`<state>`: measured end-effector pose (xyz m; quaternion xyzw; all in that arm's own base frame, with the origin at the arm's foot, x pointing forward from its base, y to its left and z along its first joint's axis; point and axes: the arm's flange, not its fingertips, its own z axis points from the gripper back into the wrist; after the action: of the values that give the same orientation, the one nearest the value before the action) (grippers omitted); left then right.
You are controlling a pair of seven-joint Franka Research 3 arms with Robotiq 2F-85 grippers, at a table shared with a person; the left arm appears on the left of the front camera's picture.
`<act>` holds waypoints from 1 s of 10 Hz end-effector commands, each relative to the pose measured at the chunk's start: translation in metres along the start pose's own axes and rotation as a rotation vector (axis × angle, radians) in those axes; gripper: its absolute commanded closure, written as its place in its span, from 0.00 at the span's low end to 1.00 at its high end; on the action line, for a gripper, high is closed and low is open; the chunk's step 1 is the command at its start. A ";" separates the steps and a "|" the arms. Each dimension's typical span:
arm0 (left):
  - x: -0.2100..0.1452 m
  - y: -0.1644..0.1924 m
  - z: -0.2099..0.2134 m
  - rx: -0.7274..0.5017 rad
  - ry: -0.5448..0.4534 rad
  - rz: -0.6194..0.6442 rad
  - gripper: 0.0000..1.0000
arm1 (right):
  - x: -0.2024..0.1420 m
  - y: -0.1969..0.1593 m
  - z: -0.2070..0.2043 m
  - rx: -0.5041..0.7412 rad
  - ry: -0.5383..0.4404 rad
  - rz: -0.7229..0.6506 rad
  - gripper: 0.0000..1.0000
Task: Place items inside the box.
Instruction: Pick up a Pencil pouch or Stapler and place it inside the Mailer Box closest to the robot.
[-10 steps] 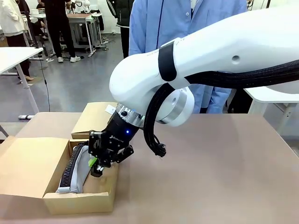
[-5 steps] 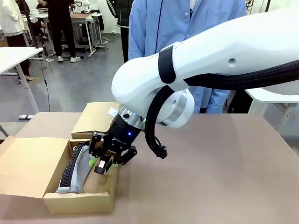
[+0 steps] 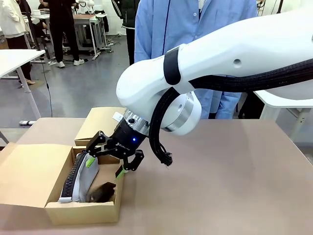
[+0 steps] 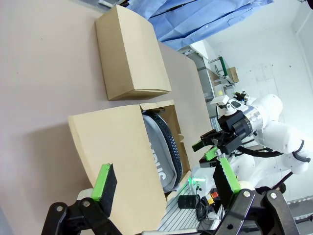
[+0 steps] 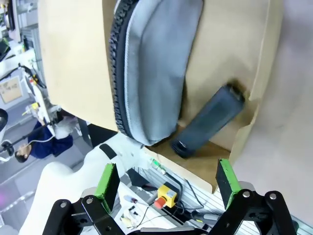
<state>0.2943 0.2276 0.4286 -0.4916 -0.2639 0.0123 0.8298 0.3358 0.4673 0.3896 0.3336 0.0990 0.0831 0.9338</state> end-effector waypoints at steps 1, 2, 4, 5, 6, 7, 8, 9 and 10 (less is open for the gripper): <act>0.000 -0.001 0.000 -0.024 -0.024 -0.018 0.00 | -0.005 -0.008 0.007 0.053 -0.017 0.027 0.00; 0.000 -0.001 0.000 -0.024 -0.024 -0.018 0.00 | -0.010 -0.017 0.023 0.076 0.014 0.054 0.00; 0.000 -0.001 0.000 -0.024 -0.024 -0.018 0.00 | -0.035 -0.064 0.086 0.118 0.104 0.088 0.00; 0.000 -0.001 0.000 -0.024 -0.024 -0.018 0.00 | -0.050 -0.096 0.120 0.214 0.160 0.137 0.00; 0.000 -0.001 0.000 -0.024 -0.024 -0.018 0.00 | -0.064 -0.132 0.149 0.313 0.170 0.161 0.00; 0.000 -0.001 0.000 -0.024 -0.024 -0.018 0.00 | -0.078 -0.169 0.173 0.420 0.156 0.173 0.00; 0.000 -0.001 0.000 -0.024 -0.024 -0.018 0.00 | -0.092 -0.204 0.191 0.535 0.115 0.187 0.00; 0.000 -0.001 0.000 -0.024 -0.024 -0.018 0.00 | -0.097 -0.222 0.195 0.591 0.051 0.124 0.00; 0.000 -0.001 0.000 -0.024 -0.024 -0.018 0.00 | -0.086 -0.195 0.167 0.391 -0.015 -0.201 0.00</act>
<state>0.2941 0.2278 0.4286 -0.4916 -0.2643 0.0125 0.8296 0.3172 0.1521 0.4106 0.5553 0.1287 0.0849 0.8172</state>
